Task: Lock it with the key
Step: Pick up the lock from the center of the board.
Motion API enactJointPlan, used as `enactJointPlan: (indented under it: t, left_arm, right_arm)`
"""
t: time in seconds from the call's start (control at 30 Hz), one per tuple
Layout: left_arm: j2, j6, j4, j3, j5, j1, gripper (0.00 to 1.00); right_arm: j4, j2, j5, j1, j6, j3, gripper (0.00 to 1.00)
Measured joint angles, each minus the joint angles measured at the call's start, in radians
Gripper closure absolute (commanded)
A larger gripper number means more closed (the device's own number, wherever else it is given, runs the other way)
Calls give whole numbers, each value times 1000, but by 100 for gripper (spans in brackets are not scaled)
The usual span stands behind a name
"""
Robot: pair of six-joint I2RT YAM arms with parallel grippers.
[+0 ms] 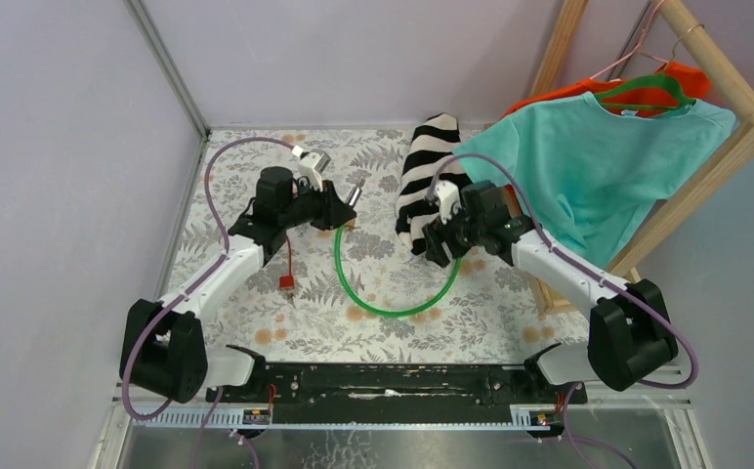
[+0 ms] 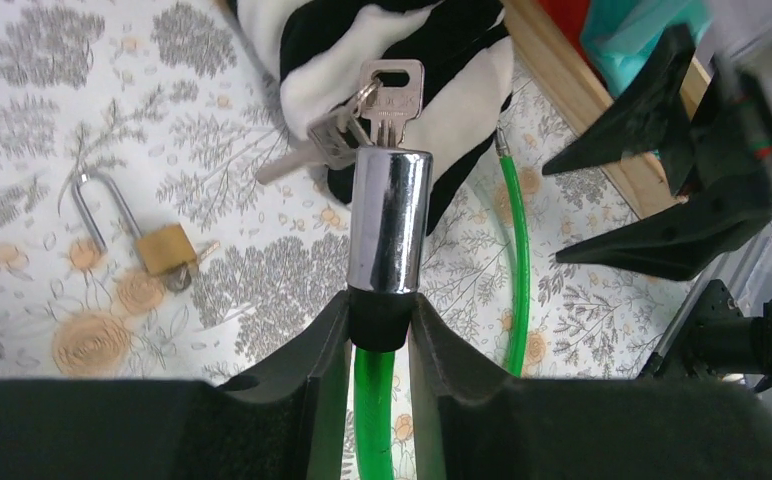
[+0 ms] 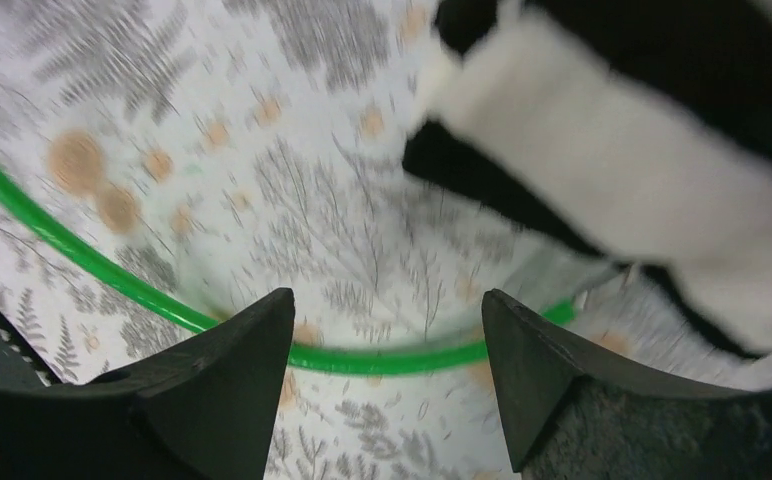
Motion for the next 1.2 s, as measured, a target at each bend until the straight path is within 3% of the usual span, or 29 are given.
enactJointPlan:
  t: [0.23,0.43,0.9,1.03,1.2]
  left_arm:
    - [8,-75,35,-112,-27,0,100]
    - [7,-78,73,-133,-25,0,100]
    - [-7,-77,131,-145,10,0,100]
    - [-10,-74,143,-147,17,0,100]
    - [-11,-65,159,-156,32,0,100]
  right_arm:
    - [48,-5,157,0,134,-198,25]
    - [124,0,258,-1,198,-201,28]
    - [155,177,377,-3,225,-184,51]
    - [157,200,380,-3,224,-171,61]
    - [166,225,387,-3,226,-156,86]
